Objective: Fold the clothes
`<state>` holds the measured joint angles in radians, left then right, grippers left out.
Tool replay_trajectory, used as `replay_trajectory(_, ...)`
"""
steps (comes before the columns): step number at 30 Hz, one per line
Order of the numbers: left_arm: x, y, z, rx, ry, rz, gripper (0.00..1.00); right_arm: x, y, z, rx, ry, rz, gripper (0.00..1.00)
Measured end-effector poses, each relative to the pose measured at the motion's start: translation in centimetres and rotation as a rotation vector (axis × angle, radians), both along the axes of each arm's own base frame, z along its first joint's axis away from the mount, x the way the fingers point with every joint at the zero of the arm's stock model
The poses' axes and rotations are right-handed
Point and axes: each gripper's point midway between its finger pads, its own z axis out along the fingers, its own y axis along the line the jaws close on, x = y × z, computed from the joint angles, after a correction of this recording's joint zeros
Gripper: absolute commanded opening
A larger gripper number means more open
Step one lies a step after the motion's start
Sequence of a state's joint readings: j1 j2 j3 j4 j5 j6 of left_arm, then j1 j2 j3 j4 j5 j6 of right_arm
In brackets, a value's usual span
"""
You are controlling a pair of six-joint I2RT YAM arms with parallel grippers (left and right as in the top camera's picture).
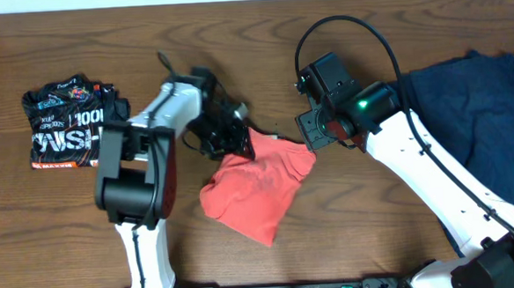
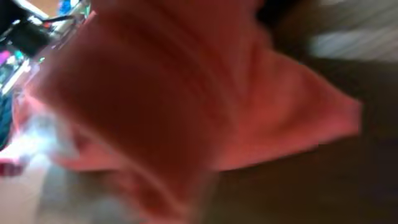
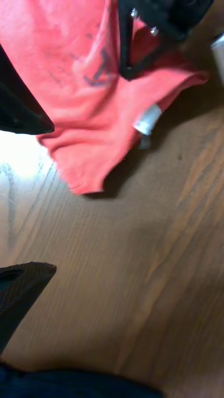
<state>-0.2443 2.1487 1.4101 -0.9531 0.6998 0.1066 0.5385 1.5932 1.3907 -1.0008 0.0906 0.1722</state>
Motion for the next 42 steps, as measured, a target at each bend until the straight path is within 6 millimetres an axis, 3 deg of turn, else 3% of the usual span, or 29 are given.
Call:
replay_trajectory(6, -0.5, -0.4, -0.2, -0.005, 0.01, -0.016, 0.06, 0.1, -1.8, -0.3, -0.019, 0.026, -0.043, 0.61)
replay_trajectory(11, 1.6, 2.7, 0.2, 0.076, -0.011, 0.051, 0.06, 0.3, -3.3, -0.4, -0.029, 0.044, -0.084, 0.6)
replay_trajectory(14, 4.9, 6.9, 1.9, 0.139, -0.092, 0.166, 0.06, 0.6, -4.4, -0.3, -0.029, 0.044, -0.115, 0.6)
replay_trajectory(19, 11.0, 16.7, 9.5, 0.191, -0.363, 0.458, 0.06, 1.0, -5.9, 0.3, -0.027, 0.029, -0.157, 0.6)
replay_trajectory(22, 12.5, 22.9, 14.3, 0.225, -0.52, 0.623, 0.06, 0.8, -5.9, 0.8, -0.023, 0.018, -0.157, 0.6)
replay_trajectory(25, 12.5, 28.6, 16.9, 0.272, -0.608, 0.759, 0.07, 0.8, -6.0, 1.0, -0.02, 0.011, -0.158, 0.6)
replay_trajectory(28, 12.3, 32.2, 16.7, 0.303, -0.624, 0.833, 0.07, 0.8, -6.0, 1.0, -0.02, 0.01, -0.158, 0.6)
replay_trajectory(32, 12.4, 35.6, 15.1, 0.327, -0.614, 0.899, 0.1, 0.8, -6.0, 1.0, -0.02, 0.011, -0.158, 0.6)
replay_trajectory(38, 12.4, 38.1, 12.7, 0.34, -0.586, 0.942, 0.1, 0.7, -6.0, 1.0, -0.02, 0.011, -0.158, 0.6)
replay_trajectory(39, 12.5, 38.4, 12.6, 0.341, -0.586, 0.949, 0.17, 0.7, -6.0, 1.0, -0.021, 0.012, -0.158, 0.61)
replay_trajectory(40, 12.6, 38.7, 12.5, 0.343, -0.591, 0.954, 0.5, 0.7, -6.0, 1.0, -0.021, 0.012, -0.158, 0.6)
replay_trajectory(41, 12.7, 39.0, 12.5, 0.346, -0.601, 0.958, 0.98, 0.7, -6.0, 1.0, -0.021, 0.012, -0.158, 0.61)
replay_trajectory(42, 12.8, 39.3, 12.6, 0.346, -0.61, 0.967, 0.98, 0.7, -6.0, 1.0, -0.021, 0.012, -0.158, 0.61)
